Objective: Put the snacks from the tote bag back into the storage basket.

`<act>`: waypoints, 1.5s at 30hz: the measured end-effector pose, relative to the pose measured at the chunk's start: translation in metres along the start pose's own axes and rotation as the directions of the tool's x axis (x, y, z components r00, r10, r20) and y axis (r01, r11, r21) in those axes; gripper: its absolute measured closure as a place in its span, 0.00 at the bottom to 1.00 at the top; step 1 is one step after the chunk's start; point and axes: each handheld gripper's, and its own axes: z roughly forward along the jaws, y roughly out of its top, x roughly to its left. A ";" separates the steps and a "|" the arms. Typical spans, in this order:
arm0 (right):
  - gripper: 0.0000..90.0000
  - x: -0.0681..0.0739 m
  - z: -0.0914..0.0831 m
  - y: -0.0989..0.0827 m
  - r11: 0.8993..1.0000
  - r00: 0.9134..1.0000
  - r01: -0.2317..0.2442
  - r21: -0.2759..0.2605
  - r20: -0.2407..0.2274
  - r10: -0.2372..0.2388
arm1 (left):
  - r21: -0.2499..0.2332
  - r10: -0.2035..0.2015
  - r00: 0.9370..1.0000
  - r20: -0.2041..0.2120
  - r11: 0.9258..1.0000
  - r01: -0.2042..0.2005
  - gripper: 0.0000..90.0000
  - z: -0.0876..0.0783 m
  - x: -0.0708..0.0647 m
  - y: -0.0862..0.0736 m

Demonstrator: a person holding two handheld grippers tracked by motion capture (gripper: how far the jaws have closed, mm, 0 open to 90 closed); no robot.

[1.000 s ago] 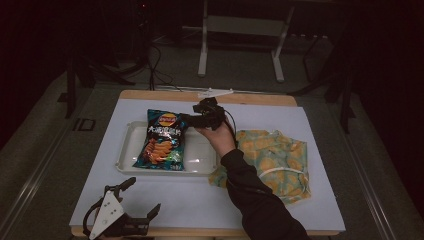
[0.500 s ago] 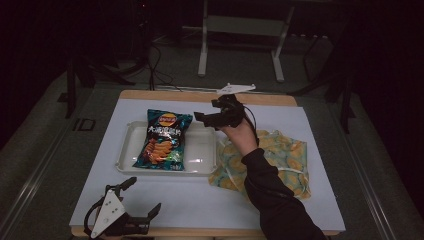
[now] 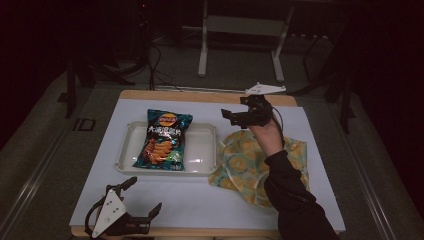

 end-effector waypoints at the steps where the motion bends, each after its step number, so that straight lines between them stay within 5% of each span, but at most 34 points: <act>1: 0.16 -0.003 -0.003 -0.002 1.000 1.000 -0.001 0.001 0.009 0.001 | 0.002 0.002 1.000 0.001 1.000 -0.002 0.00 0.000 0.000 0.000; 19: 0.16 -0.051 -0.055 -0.036 0.999 0.985 -0.031 -0.018 0.169 0.034 | 0.029 -0.003 1.000 0.014 1.000 0.003 0.00 0.006 -0.001 -0.001; 32: 0.15 -0.074 -0.089 -0.080 0.996 0.956 -0.077 -0.039 0.281 0.085 | 0.034 -0.003 1.000 0.019 0.999 0.003 0.00 0.009 -0.002 -0.001; 45: 0.14 -0.081 -0.106 -0.122 0.993 0.926 -0.114 -0.038 0.358 0.120 | 0.039 -0.002 1.000 0.025 0.999 0.001 0.00 0.011 -0.002 -0.001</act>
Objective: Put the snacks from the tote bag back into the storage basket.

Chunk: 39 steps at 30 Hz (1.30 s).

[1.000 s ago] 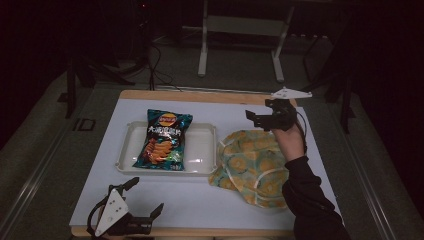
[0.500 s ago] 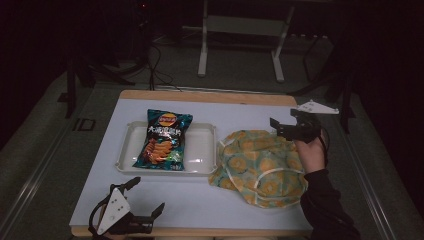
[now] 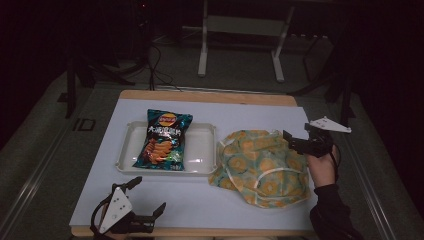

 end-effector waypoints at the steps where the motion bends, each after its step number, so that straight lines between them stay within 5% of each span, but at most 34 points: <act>1: 0.14 -0.001 -0.001 -0.003 1.000 1.000 -0.002 -0.003 0.006 0.002 | 0.000 0.000 1.000 0.000 1.000 0.000 0.00 0.000 0.000 0.000; 19: 0.13 -0.014 -0.024 -0.050 0.993 0.993 -0.080 -0.086 0.076 0.087 | 0.006 0.008 1.000 0.010 1.000 -0.008 0.00 0.002 0.000 0.000; 39: 0.13 -0.008 -0.046 -0.085 0.993 0.985 0.009 -0.113 0.169 0.010 | 0.012 0.015 1.000 0.019 1.000 -0.016 0.00 0.002 -0.001 0.000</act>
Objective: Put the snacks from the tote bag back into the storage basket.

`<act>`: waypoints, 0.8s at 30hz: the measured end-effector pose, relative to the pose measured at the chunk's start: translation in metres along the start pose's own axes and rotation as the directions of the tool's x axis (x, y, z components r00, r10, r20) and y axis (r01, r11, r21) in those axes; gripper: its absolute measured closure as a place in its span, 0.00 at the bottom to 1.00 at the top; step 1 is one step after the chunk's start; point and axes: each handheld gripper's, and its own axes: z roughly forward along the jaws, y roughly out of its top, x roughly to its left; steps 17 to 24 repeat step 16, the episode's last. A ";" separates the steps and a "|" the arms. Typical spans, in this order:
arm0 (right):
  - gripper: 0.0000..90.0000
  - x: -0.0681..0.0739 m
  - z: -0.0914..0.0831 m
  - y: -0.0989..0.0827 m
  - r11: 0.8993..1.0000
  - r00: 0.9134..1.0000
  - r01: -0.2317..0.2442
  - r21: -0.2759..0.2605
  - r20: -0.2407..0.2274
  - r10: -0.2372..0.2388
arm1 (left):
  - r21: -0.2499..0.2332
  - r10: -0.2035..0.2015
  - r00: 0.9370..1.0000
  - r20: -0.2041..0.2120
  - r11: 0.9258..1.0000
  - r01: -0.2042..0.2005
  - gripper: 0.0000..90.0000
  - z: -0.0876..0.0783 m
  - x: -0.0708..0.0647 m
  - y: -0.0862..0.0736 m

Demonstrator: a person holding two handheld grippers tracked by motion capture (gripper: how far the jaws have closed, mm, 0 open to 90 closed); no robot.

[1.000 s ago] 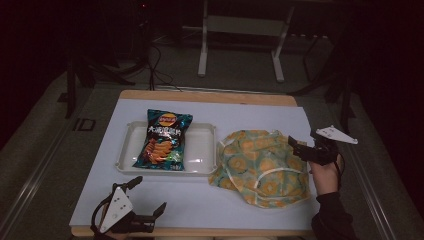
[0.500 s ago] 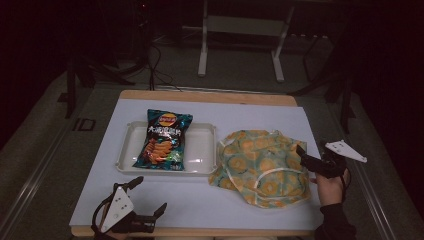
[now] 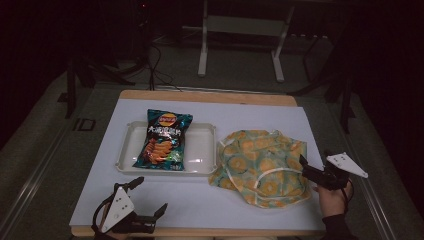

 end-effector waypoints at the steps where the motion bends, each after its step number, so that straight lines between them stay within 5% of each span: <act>1: 0.13 0.000 -0.001 -0.001 1.000 1.000 0.002 -0.001 0.003 -0.002 | 0.000 0.001 1.000 0.000 1.000 -0.001 0.00 0.000 0.000 0.000; 24: 0.13 0.002 -0.002 -0.010 1.000 1.000 0.015 0.017 -0.006 -0.015 | 0.001 0.004 1.000 0.008 1.000 -0.004 0.00 -0.001 -0.001 0.000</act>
